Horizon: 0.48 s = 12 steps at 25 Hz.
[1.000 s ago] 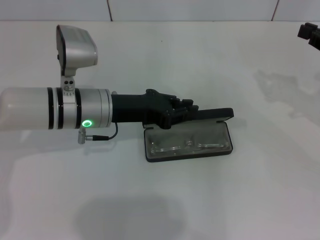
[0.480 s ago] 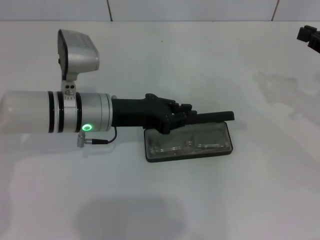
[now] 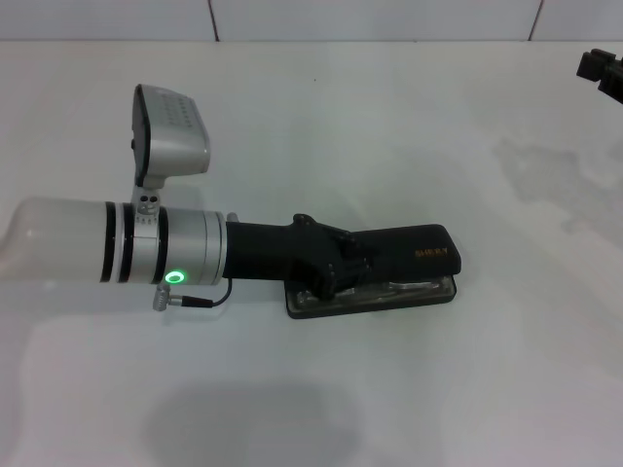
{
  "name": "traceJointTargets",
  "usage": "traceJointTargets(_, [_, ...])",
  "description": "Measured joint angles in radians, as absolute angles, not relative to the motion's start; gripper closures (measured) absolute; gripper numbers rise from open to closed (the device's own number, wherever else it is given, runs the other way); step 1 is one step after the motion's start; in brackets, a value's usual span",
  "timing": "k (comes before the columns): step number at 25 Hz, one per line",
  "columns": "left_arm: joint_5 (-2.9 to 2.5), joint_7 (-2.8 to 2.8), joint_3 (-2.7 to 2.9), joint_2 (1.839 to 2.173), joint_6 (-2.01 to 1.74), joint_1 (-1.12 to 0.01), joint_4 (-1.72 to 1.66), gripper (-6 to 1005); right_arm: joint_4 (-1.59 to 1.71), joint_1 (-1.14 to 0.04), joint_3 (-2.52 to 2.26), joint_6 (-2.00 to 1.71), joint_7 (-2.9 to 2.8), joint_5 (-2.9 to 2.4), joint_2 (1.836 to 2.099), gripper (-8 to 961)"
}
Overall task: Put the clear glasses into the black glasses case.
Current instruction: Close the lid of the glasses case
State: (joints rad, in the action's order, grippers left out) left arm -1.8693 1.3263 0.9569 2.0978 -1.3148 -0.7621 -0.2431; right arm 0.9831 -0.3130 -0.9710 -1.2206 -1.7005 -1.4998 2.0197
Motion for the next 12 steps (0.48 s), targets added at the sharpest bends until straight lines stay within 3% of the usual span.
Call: traceJointTargets(12, [-1.855, 1.306, 0.994, 2.100, -1.337, -0.750, -0.241, 762, 0.976, -0.310, -0.978, -1.233, -1.697, -1.490, 2.020, 839])
